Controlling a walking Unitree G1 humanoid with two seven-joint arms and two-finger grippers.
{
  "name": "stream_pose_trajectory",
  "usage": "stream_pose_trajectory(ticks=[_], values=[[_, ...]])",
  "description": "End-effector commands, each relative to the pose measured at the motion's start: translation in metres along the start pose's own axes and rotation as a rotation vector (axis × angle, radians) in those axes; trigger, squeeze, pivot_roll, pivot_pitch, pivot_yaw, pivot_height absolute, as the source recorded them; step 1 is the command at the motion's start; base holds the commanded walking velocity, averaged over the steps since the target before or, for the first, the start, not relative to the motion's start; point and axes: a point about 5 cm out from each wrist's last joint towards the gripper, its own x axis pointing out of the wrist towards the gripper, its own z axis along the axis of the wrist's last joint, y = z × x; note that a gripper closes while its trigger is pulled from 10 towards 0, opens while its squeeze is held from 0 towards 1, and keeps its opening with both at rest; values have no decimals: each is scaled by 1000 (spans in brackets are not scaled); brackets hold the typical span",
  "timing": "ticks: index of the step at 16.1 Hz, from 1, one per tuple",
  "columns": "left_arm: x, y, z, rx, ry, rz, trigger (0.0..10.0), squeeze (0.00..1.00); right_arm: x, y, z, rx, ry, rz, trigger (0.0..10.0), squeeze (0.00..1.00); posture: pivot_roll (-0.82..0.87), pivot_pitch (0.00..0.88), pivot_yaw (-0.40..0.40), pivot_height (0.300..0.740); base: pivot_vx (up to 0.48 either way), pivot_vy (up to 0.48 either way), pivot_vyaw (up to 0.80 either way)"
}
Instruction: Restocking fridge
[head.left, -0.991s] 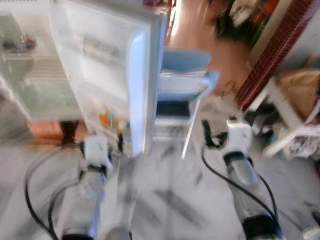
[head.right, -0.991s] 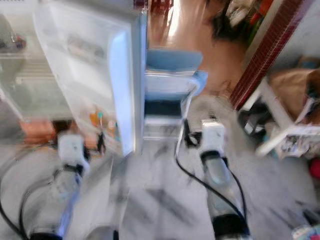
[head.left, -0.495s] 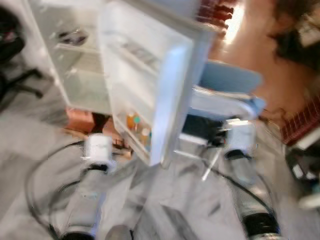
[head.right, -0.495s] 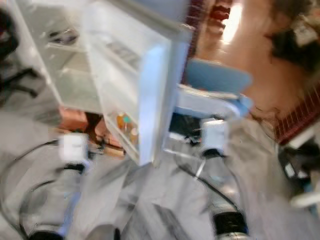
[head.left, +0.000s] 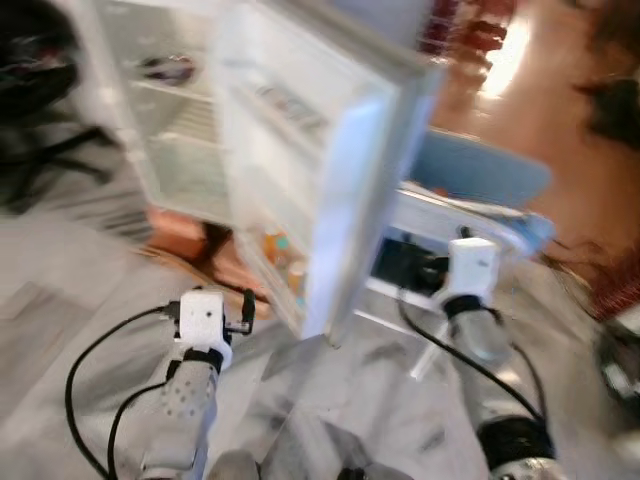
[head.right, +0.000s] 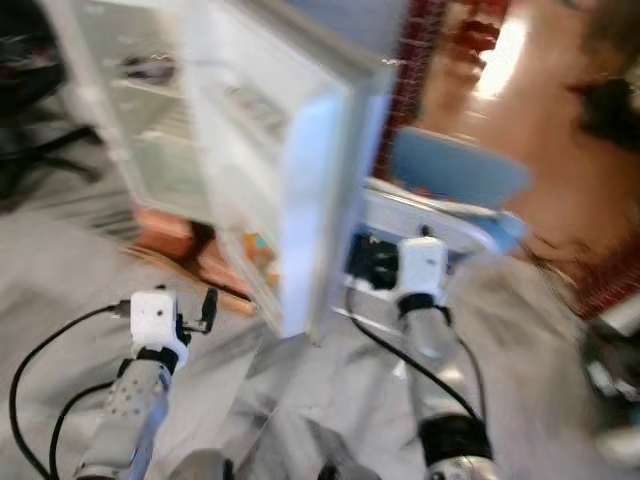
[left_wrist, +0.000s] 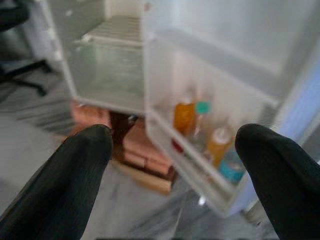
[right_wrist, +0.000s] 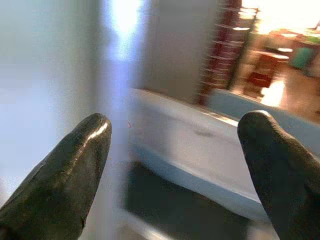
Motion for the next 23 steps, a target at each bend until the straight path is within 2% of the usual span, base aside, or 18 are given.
stream_pose_trajectory(ticks=[1, 3, 4, 5, 6, 8, 12, 14, 15, 16, 18, 20, 21, 22, 23], values=[[2, -3, -4, -12, 27, -23, 10000, 0, 0, -2, -6, -8, 24, -17, 10000, 0, 120, 47, -60, 740, 0, 0, 506], [4, -6, -10, -37, 79, -60, 10000, 0, 9, 3, 2, 16, 1, -17, 10000, 0, 125, 41, -66, 740, 0, 0, 0], [4, -15, -15, -50, 119, -147, 10000, 0, 15, 4, 5, 8, 5, -22, 10000, 0, 129, 41, -71, 740, 0, 0, 0], [5, -19, -14, -37, 118, -178, 10000, 0, 17, 4, 5, 5, 17, -29, 10000, 0, 132, 41, -76, 740, 0, 0, 0], [7, -22, -14, 11, 119, -199, 10000, 0, 23, 4, 5, -1, 35, -44, 10000, 0, 132, 42, -77, 740, 0, 0, 0], [8, -25, -15, 37, 125, -211, 10000, 0, 33, 3, 9, 9, 53, -76, 10000, 0, 131, 39, -77, 740, 0, 0, 0], [11, -26, -15, 44, 132, -230, 10000, 0, 57, 7, 28, 132, 68, -105, 10000, 0, 132, 33, -75, 740, 0, 0, 0], [12, -30, -14, 51, 123, -260, 10000, 0, 69, 28, 46, 300, 17, 60, 10000, 0, 132, 31, -75, 740, 0, 0, 0], [12, -30, -14, 55, 122, -265, 10000, 0, 70, 39, 56, 379, -33, 165, 10000, 0, 132, 31, -75, 740, 0, 0, 0], [12, -30, -14, 55, 123, -265, 10000, 0, 66, 51, 70, 474, -115, 324, 10000, 0, 134, 31, -74, 740, 0, 0, 0], [12, -30, -15, 55, 123, -268, 10000, 0, 46, 76, 90, 627, -197, 675, 10000, 0, 131, 32, -71, 740, 0, 0, 0], [11, -30, -15, 56, 122, -273, 10000, 0, 33, 84, 99, 682, -222, 806, 10000, 0, 131, 33, -70, 740, 0, 0, 0], [11, -30, -15, 57, 121, -278, 10000, 0, 14, 94, 105, 738, -217, 973, 10000, 0, 130, 34, -68, 740, 0, 0, 0], [11, -30, -15, 57, 120, -279, 10000, 0, 4, 98, 107, 774, -207, 1056, 10000, 0, 130, 35, -68, 740, 0, 0, 0], [10, -30, -15, 58, 120, -282, 10000, 0, -13, 101, 101, 764, -156, 1162, 10000, 0, 130, 35, -67, 740, 0, 0, 0]])
